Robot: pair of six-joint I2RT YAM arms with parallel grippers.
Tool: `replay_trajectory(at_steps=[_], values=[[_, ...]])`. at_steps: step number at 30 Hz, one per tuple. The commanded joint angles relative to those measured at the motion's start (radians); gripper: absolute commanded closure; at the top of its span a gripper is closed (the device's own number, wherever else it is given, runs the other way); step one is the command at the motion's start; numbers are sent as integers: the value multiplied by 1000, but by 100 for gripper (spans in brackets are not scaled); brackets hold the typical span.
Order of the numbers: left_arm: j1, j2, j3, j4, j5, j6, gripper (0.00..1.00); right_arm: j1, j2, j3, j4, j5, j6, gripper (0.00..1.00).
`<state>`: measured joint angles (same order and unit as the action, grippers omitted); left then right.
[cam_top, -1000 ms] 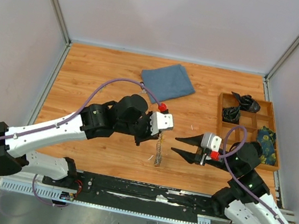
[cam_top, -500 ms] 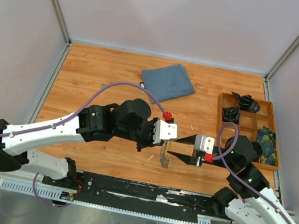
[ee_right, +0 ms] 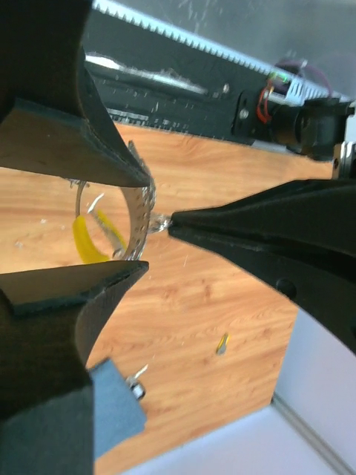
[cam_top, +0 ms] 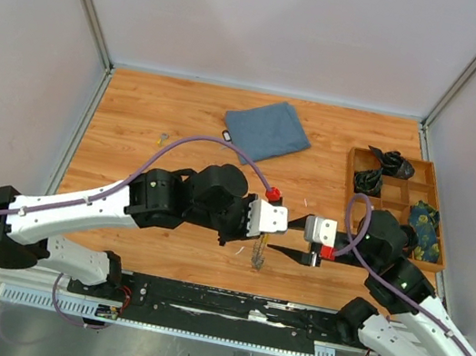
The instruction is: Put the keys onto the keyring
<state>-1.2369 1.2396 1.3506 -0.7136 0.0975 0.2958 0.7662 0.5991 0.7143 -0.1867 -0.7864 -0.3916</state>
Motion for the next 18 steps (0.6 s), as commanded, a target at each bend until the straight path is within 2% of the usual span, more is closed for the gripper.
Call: replay_trajectory(at_steps=[1, 3, 7, 11, 15, 18], values=[[-26, 17, 57, -29, -39, 25, 100, 16, -39, 61, -168, 148, -144, 52], [-33, 24, 63, -36, -64, 23, 99, 16, -53, 58, -176, 218, -133, 49], [-36, 43, 69, -38, -127, -1, 99, 16, -61, 47, -156, 354, 21, 46], [-35, 22, 46, 5, -119, -11, 99, 16, -97, 1, -126, 383, 161, 43], [-35, 6, 49, 8, -68, -1, 99, 15, -183, -71, -67, 406, 118, 42], [-36, 9, 69, -11, -49, 6, 99, 15, -179, -110, -13, 423, 88, 39]])
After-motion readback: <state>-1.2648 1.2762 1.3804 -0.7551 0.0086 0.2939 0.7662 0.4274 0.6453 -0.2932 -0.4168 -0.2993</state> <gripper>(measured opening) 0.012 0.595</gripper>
